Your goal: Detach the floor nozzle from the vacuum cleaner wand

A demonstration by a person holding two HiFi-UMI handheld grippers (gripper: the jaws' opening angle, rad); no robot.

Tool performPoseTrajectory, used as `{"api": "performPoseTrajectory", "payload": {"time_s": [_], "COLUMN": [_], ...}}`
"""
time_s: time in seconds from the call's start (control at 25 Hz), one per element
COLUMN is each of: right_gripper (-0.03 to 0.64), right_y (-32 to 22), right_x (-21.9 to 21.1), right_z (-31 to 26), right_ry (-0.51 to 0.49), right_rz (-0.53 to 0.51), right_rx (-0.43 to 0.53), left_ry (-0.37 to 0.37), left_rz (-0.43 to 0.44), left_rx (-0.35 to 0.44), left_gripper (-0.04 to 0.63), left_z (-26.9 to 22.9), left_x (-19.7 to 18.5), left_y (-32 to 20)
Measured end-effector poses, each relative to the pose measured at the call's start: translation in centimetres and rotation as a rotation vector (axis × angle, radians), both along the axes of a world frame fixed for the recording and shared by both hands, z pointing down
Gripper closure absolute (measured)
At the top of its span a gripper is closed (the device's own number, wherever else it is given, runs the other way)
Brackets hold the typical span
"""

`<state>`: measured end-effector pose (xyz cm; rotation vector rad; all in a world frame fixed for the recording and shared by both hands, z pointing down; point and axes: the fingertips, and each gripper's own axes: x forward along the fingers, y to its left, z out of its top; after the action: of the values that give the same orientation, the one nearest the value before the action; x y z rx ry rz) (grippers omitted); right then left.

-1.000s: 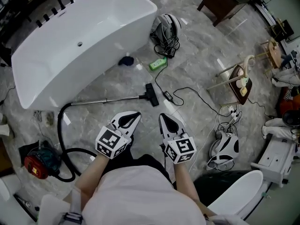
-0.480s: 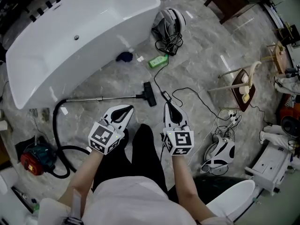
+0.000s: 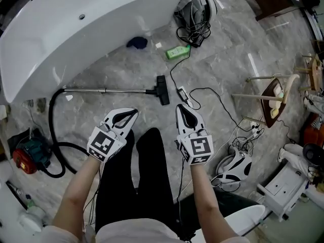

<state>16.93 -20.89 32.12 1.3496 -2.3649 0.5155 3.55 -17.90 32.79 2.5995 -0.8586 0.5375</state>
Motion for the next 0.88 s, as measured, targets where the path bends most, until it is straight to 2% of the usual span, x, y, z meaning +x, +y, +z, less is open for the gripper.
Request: {"api": "performPoseTrajectory", "payload": {"time_s": [0.28, 0.56, 0.72, 0.88], "right_gripper": [0.6, 0.6, 0.6, 0.6], "right_y": [-3.2, -5.6, -5.7, -5.2], "right_x": [-0.1, -1.4, -2.4, -3.0], "right_z": [8.8, 18.2, 24.1, 30.1], "right_ry": [-0.01, -0.016, 0.046, 0.167], "right_rz": [-0.016, -0.141, -0.242, -0.334], "right_rx": [-0.057, -0.102, -0.112, -0.129], "left_ry": [-0.059, -0.157, -0.204, -0.236], "left_rz": [0.034, 0.104, 0.133, 0.177], "left_rx": [-0.037, -0.062, -0.082, -0.111], "left_gripper": [0.586, 0.586, 0.586, 0.586], "left_z": [10.2, 20.3, 25.9, 31.5], "left_x": [-0.2, -1.1, -1.8, -1.8], "left_y": [-1.8, -3.9, -4.0, -3.0]}}
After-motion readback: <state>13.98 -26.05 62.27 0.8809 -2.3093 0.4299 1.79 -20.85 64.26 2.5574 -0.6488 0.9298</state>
